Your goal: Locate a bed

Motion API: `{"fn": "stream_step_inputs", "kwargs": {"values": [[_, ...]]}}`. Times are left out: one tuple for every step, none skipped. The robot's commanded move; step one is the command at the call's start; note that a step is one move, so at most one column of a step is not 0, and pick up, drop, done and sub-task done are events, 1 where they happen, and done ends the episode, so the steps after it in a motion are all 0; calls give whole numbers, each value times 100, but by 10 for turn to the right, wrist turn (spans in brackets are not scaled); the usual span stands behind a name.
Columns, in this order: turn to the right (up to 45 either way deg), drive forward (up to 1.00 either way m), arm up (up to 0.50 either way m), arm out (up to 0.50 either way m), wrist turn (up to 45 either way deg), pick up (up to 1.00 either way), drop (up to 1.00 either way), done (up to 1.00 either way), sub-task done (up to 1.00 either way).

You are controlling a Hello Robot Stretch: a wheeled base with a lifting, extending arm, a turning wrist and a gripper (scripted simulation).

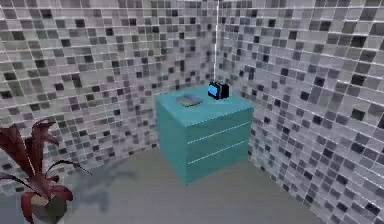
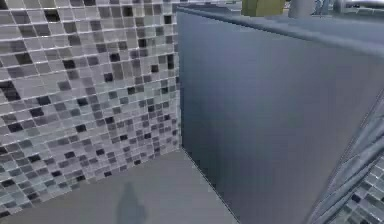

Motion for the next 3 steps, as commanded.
{"fn": "stream_step_inputs", "kwargs": {"values": [[-450, 0, 0, 0, 0, 0, 0, 0, 0], [-450, 0, 0, 0, 0, 0, 0, 0, 0], [-240, 0, 0, 0, 0, 0, 0, 0, 0]]}}
